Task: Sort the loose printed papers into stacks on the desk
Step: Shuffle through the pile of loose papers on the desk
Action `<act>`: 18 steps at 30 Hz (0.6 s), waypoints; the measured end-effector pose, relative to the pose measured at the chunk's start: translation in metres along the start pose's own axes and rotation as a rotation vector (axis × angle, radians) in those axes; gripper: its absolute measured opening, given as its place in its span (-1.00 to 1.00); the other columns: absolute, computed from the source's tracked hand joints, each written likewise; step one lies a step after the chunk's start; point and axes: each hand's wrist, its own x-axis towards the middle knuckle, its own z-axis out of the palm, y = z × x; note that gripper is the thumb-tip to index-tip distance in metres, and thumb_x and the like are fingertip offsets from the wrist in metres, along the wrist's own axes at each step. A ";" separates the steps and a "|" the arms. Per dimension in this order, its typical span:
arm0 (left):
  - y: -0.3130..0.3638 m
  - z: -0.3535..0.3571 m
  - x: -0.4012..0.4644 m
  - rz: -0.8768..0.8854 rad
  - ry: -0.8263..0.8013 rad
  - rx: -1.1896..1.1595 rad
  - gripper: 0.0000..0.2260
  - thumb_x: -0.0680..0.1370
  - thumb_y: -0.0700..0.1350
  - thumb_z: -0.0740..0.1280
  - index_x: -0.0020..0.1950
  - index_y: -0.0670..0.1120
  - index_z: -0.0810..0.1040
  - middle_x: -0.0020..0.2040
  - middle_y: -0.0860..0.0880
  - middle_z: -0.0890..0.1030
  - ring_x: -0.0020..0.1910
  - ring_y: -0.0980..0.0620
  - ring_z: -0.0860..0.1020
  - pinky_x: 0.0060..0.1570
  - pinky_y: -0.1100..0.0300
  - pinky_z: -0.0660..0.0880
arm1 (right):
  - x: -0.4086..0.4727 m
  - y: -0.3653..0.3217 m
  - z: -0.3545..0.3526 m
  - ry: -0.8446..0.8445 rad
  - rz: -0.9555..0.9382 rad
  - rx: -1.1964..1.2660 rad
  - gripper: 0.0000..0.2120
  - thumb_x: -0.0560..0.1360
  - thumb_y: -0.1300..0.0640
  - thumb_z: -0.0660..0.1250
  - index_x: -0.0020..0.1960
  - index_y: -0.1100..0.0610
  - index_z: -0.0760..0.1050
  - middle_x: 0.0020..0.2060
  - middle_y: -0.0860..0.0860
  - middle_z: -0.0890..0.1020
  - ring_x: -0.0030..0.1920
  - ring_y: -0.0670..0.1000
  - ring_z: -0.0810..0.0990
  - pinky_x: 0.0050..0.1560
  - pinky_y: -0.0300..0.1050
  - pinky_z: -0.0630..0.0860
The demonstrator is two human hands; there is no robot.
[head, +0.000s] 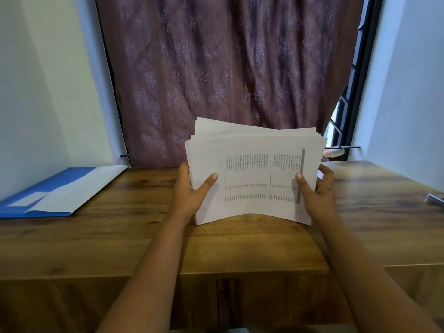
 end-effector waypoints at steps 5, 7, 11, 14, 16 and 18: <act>-0.016 0.005 -0.009 -0.180 -0.161 0.051 -0.59 0.64 0.13 0.19 0.45 0.07 0.26 0.26 0.11 0.44 0.27 0.02 0.44 0.17 0.05 0.44 | -0.007 0.017 0.007 -0.038 0.125 -0.109 -0.65 0.66 0.03 0.12 0.41 0.06 0.19 0.28 0.03 0.49 0.21 0.11 0.49 0.24 0.17 0.47; -0.021 0.006 -0.014 -0.254 -0.265 0.110 -0.57 0.66 0.13 0.12 0.51 0.05 0.24 0.30 0.10 0.42 0.32 0.00 0.40 0.25 0.01 0.41 | -0.010 0.023 0.008 -0.035 0.140 -0.184 -0.66 0.65 0.10 0.11 0.40 0.10 0.19 0.31 0.09 0.48 0.25 0.18 0.48 0.26 0.23 0.44; -0.014 0.004 -0.017 -0.123 -0.160 0.095 -0.76 0.68 0.05 0.14 0.31 0.05 0.44 0.23 0.09 0.53 0.16 0.09 0.50 0.12 0.13 0.48 | -0.017 0.004 0.003 0.034 -0.008 -0.231 -0.66 0.67 0.17 0.08 0.43 0.17 0.20 0.11 0.04 0.49 0.04 0.08 0.53 -0.06 0.02 0.58; 0.007 -0.002 -0.011 0.019 0.057 -0.004 -0.87 0.68 -0.01 0.17 0.17 0.05 0.46 0.03 0.18 0.57 0.02 0.24 0.53 -0.06 0.37 0.47 | -0.017 -0.020 -0.002 0.079 -0.223 -0.250 -0.70 0.67 0.16 0.09 0.38 0.20 0.22 0.02 0.00 0.47 -0.09 0.04 0.52 -0.23 -0.08 0.51; 0.015 -0.007 -0.008 -0.012 0.030 -0.063 -0.86 0.65 0.01 0.23 0.20 0.06 0.45 0.06 0.22 0.56 0.05 0.24 0.53 0.00 0.31 0.49 | -0.015 -0.025 -0.003 0.057 -0.246 -0.195 -0.64 0.65 0.10 0.15 0.40 0.15 0.18 0.10 -0.02 0.50 0.00 0.04 0.54 -0.07 0.01 0.54; 0.013 -0.013 -0.008 -0.007 0.047 -0.145 -0.75 0.59 -0.01 0.35 0.25 0.05 0.43 0.14 0.16 0.60 0.13 0.14 0.58 0.08 0.17 0.54 | -0.016 -0.020 -0.004 0.019 -0.156 -0.098 -0.56 0.59 -0.03 0.26 0.38 -0.01 0.16 0.21 -0.04 0.53 0.13 0.03 0.56 0.11 0.05 0.54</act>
